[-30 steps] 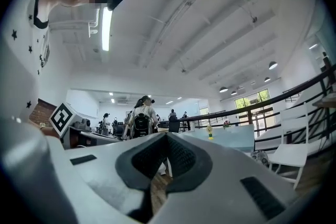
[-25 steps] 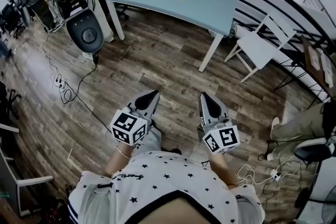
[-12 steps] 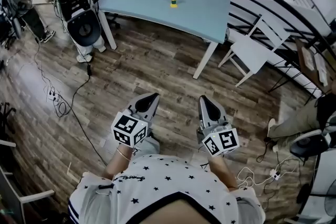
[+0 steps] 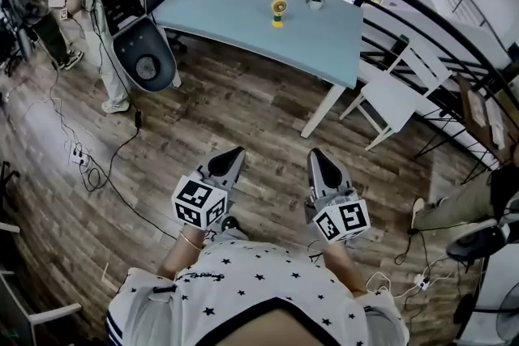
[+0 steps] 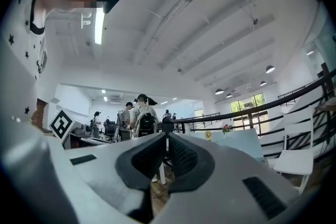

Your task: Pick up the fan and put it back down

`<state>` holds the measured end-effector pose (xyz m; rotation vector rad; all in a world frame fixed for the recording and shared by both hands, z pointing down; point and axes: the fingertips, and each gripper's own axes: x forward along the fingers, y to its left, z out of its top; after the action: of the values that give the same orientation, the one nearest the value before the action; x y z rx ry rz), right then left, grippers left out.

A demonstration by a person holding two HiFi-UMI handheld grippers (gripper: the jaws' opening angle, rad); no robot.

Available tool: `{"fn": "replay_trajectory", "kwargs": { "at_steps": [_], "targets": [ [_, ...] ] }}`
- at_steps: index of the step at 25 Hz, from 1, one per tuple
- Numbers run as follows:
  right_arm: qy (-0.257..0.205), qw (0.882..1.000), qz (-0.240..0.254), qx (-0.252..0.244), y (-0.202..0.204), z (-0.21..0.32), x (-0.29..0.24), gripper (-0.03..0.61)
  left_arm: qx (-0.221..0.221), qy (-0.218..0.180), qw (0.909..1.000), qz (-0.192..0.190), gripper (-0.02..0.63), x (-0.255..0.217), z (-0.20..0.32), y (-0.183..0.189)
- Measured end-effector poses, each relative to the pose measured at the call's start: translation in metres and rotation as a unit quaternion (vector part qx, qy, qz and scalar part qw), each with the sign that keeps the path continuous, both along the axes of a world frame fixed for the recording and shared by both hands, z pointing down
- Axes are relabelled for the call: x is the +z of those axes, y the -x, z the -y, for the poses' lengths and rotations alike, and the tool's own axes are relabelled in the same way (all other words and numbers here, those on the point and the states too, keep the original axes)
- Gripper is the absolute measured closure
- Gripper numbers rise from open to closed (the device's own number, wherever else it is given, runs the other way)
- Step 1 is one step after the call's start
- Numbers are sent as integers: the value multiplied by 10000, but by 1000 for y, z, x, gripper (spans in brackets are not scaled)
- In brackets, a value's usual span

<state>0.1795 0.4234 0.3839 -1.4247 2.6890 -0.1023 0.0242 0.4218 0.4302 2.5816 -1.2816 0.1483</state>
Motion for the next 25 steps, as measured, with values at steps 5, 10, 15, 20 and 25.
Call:
{"fn": "replay_trajectory", "kwargs": {
  "at_steps": [5,10,15,20,25],
  "targets": [
    [9,9999,5,-109,32,26,0,577,-124,39,9999,49,584,2,23,34],
    [70,9999,-9,-144,61,49,5,571,-147,44,9999,67,584,5,42,64],
    [121,9998,-81,-146,82,67,7,560,-145,49,9999,48,584,9,57,86],
    [224,9996,-108,-121,96,75,10,541,-166,143,9998,20,584,18,64,104],
    [297,9993,-179,-123,98,79,14,529,-182,227,9995,-86,584,29,69,105]
  ]
}}
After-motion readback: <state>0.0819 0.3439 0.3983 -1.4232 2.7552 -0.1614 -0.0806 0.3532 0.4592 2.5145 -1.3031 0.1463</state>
